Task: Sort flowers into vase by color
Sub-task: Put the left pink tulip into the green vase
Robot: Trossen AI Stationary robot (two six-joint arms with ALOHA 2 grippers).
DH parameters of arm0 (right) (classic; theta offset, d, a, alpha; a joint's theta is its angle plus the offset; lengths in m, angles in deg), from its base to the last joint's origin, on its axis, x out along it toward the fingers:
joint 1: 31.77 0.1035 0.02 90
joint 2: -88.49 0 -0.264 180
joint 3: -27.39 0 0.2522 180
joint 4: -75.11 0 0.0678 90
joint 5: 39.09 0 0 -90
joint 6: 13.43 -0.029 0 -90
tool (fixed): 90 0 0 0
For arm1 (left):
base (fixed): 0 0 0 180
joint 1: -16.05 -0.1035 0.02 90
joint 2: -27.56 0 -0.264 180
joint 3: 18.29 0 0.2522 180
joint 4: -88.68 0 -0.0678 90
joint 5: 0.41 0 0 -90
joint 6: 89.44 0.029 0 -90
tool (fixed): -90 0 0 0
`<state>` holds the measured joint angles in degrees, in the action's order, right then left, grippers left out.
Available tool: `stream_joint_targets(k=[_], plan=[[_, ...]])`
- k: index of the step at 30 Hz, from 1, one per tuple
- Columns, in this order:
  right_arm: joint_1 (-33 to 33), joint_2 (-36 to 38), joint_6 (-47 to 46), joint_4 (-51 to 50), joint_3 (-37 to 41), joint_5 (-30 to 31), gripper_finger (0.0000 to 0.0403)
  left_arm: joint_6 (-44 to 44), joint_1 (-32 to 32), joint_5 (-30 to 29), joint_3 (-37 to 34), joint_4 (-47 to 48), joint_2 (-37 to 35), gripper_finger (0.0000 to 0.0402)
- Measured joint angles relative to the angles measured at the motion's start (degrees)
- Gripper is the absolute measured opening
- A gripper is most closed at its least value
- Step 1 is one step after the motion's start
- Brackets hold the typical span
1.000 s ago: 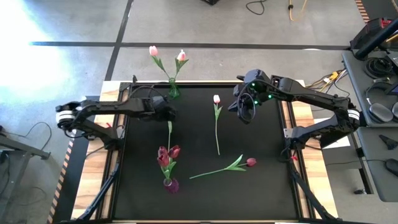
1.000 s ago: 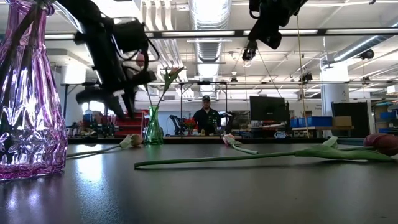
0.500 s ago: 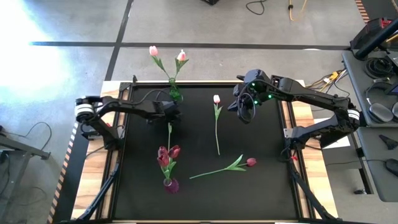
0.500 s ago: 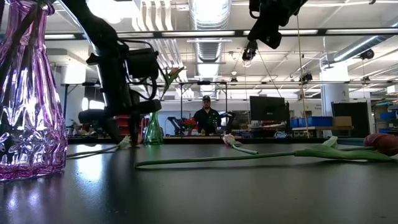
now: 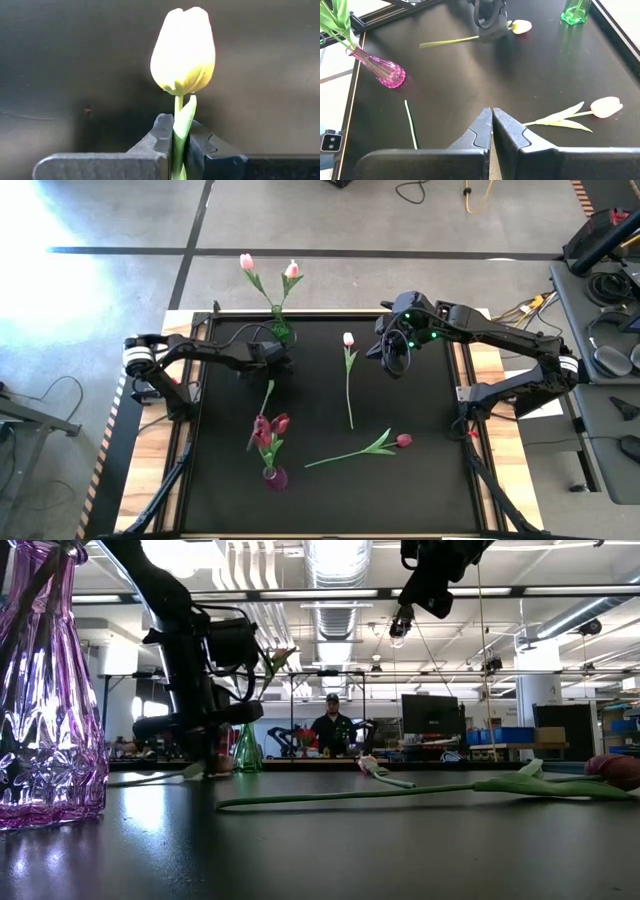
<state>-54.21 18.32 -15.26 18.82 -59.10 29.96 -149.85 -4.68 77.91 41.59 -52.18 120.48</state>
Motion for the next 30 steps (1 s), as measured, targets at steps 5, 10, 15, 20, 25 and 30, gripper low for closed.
stream_joint_targets(k=[5,10,15,20,25,30], plan=[[0.0,0.0,0.0,0.0,0.0,0.0,0.0009,1.3,0.2,-2.6,2.3,1.7,-4.7,0.0003],[0.0,0.0,-0.1,0.0,0.0,0.0,0.0009,5.4,0.4,-10.3,8.6,5.2,-12.7,0.0002],[0.0,0.0,0.0,0.0,0.0,0.0,0.0009,17.2,0.5,-24.3,18.2,5.4,-19.6,0.0002],[0.0,0.0,0.0,1.7,0.0,0.0,0.0009,33.2,-0.6,-35.8,27.4,1.7,-21.4,0.0001],[0.0,0.0,0.0,3.5,0.0,0.0,0.0009,44.0,-4.3,-32.3,29.3,-8.6,-20.1,0.0001],[0.0,0.0,0.0,4.8,0.0,0.1,0.0009,51.3,-8.9,-21.8,26.1,-23.0,-18.5,0.0000]])
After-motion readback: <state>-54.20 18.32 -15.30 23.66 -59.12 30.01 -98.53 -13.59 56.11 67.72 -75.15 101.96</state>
